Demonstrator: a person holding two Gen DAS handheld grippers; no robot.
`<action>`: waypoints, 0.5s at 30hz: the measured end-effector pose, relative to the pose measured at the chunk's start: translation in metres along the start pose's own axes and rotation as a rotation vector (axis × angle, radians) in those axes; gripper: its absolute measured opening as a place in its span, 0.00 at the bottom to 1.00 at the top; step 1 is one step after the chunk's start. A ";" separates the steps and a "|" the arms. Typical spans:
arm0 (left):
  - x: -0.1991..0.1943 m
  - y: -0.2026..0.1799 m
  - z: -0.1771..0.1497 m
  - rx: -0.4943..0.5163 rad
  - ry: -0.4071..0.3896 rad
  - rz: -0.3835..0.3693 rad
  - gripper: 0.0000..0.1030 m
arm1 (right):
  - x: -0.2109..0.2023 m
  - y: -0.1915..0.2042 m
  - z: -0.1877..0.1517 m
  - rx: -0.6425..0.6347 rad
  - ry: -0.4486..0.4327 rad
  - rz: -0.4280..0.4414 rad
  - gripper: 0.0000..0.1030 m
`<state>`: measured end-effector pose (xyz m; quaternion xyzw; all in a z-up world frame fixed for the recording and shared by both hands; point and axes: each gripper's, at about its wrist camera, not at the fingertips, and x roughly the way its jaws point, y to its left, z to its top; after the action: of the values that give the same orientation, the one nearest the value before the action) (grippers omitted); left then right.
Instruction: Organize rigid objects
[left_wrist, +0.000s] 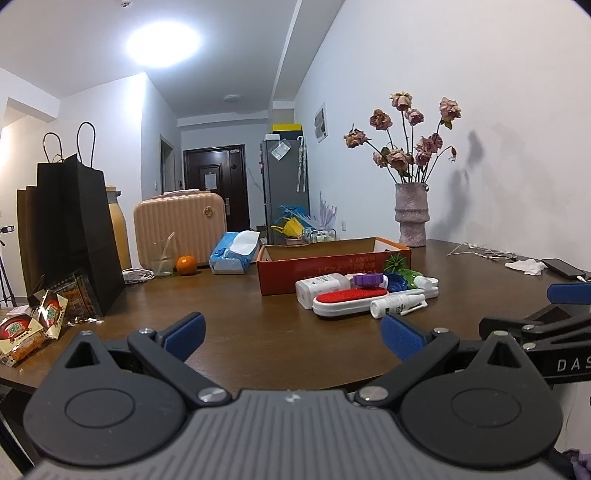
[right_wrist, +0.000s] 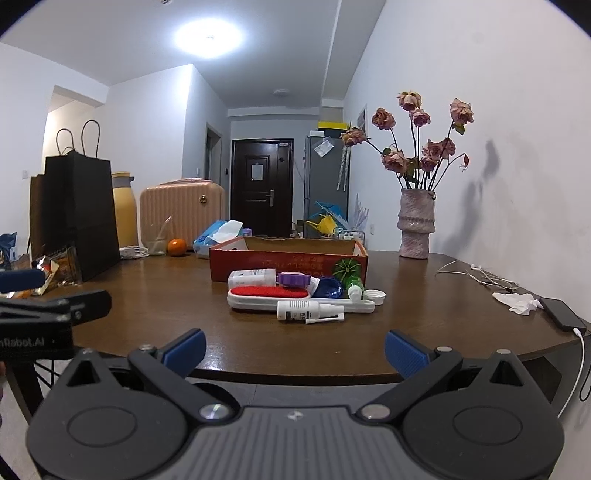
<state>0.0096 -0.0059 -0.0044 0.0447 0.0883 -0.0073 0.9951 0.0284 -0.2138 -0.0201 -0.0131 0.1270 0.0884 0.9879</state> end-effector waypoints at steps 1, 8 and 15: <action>0.001 -0.001 -0.001 0.001 0.004 -0.003 1.00 | 0.000 -0.001 -0.001 -0.001 0.003 -0.002 1.00; 0.000 -0.008 -0.003 0.011 0.005 -0.009 1.00 | -0.003 -0.010 -0.004 0.020 0.008 -0.023 1.00; 0.005 -0.009 -0.005 0.026 0.022 -0.008 1.00 | 0.002 -0.008 -0.007 0.014 0.013 -0.024 1.00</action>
<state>0.0137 -0.0142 -0.0110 0.0574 0.0991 -0.0120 0.9934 0.0303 -0.2218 -0.0275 -0.0083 0.1338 0.0757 0.9881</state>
